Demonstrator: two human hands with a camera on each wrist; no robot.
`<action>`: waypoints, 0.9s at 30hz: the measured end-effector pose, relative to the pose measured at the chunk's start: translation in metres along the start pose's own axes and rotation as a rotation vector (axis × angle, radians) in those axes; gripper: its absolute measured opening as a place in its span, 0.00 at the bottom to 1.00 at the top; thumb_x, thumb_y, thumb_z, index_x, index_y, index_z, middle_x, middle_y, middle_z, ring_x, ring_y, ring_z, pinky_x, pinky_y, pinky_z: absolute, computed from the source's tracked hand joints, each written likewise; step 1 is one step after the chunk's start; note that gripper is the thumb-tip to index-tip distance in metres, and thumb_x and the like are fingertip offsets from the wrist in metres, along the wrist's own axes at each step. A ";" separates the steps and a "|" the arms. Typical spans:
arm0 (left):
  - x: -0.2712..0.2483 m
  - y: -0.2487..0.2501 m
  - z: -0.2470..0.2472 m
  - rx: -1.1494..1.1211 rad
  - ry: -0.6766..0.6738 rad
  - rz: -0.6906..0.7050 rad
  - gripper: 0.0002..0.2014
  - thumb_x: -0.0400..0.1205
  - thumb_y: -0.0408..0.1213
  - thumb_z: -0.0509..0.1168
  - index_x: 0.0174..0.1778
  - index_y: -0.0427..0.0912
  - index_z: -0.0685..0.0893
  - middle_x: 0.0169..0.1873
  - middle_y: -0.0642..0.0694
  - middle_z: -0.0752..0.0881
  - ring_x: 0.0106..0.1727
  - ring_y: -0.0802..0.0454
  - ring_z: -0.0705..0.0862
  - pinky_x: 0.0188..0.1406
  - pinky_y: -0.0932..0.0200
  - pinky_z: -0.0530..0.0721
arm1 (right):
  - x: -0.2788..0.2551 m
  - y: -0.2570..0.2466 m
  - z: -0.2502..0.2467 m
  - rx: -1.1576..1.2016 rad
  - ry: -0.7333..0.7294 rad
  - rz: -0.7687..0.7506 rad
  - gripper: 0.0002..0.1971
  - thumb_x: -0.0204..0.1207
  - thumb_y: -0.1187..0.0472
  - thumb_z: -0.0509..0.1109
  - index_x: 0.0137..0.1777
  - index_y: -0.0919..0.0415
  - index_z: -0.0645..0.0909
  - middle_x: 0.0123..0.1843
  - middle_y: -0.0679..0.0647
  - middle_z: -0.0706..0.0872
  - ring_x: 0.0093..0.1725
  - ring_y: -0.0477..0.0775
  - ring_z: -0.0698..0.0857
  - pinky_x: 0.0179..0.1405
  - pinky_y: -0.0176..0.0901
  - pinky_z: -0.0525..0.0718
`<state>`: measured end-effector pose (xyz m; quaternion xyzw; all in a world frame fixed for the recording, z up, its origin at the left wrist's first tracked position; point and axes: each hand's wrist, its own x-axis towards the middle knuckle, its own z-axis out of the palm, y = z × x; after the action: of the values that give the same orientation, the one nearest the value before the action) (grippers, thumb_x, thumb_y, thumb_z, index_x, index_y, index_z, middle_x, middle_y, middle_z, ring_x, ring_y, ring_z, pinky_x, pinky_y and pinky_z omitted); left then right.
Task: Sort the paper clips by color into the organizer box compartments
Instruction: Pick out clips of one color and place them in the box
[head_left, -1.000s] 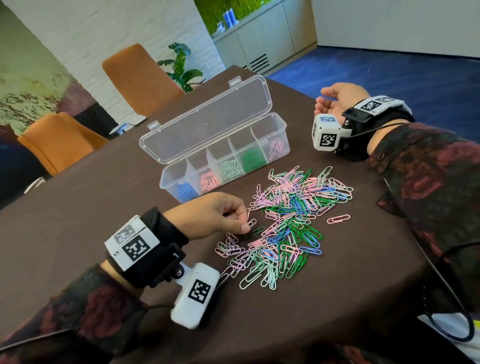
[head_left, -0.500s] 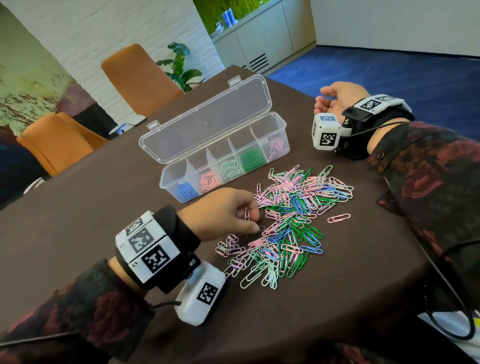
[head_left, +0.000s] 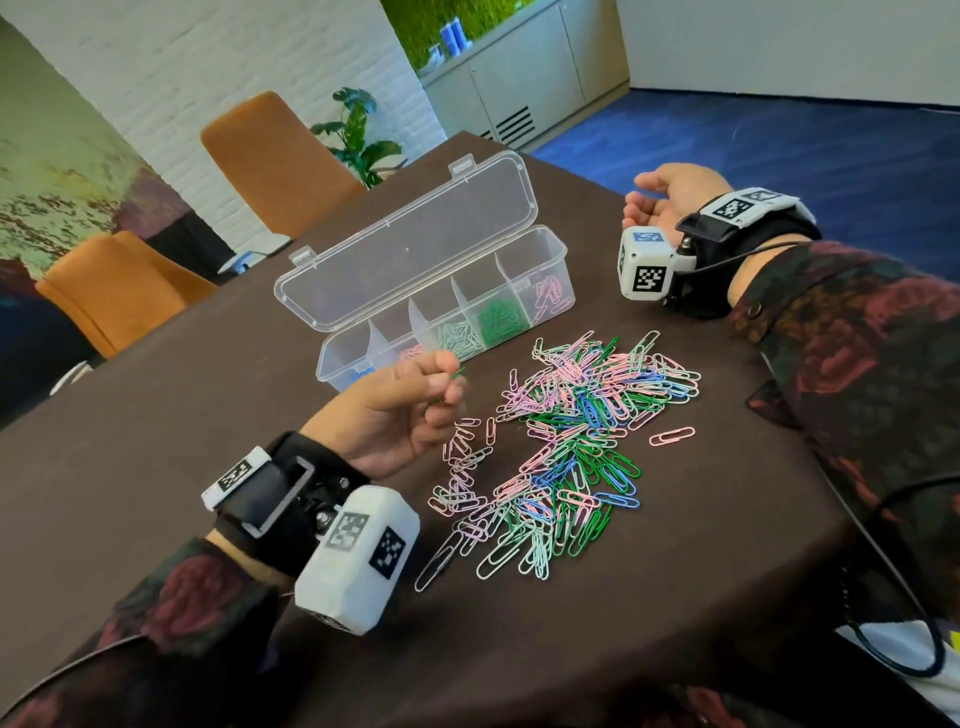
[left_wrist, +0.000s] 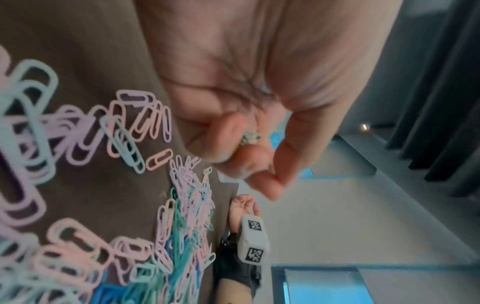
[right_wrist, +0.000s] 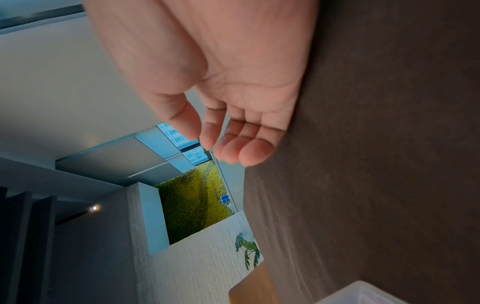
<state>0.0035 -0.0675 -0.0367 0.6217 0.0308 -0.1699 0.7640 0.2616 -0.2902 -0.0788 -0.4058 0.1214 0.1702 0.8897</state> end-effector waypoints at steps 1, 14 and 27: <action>-0.001 -0.001 -0.002 -0.043 0.014 0.017 0.18 0.58 0.33 0.83 0.41 0.41 0.86 0.29 0.46 0.80 0.24 0.57 0.75 0.18 0.69 0.72 | 0.000 0.000 0.000 -0.001 -0.003 -0.004 0.06 0.79 0.64 0.62 0.51 0.64 0.78 0.38 0.54 0.80 0.29 0.50 0.79 0.30 0.38 0.82; -0.007 -0.007 0.011 0.194 -0.091 -0.057 0.09 0.67 0.39 0.79 0.36 0.43 0.85 0.28 0.45 0.83 0.25 0.55 0.81 0.17 0.70 0.72 | 0.002 0.000 -0.001 0.002 -0.006 0.013 0.11 0.79 0.63 0.63 0.58 0.64 0.79 0.37 0.54 0.80 0.29 0.49 0.80 0.28 0.36 0.83; -0.019 -0.002 0.037 1.444 -0.296 -0.062 0.06 0.78 0.38 0.69 0.50 0.49 0.87 0.37 0.41 0.83 0.33 0.58 0.76 0.38 0.66 0.76 | 0.002 0.001 0.000 0.005 -0.002 -0.004 0.11 0.79 0.62 0.63 0.57 0.65 0.79 0.36 0.54 0.80 0.29 0.49 0.80 0.26 0.36 0.81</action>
<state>-0.0212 -0.0988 -0.0258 0.9392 -0.1748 -0.2515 0.1554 0.2634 -0.2894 -0.0803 -0.4039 0.1202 0.1685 0.8911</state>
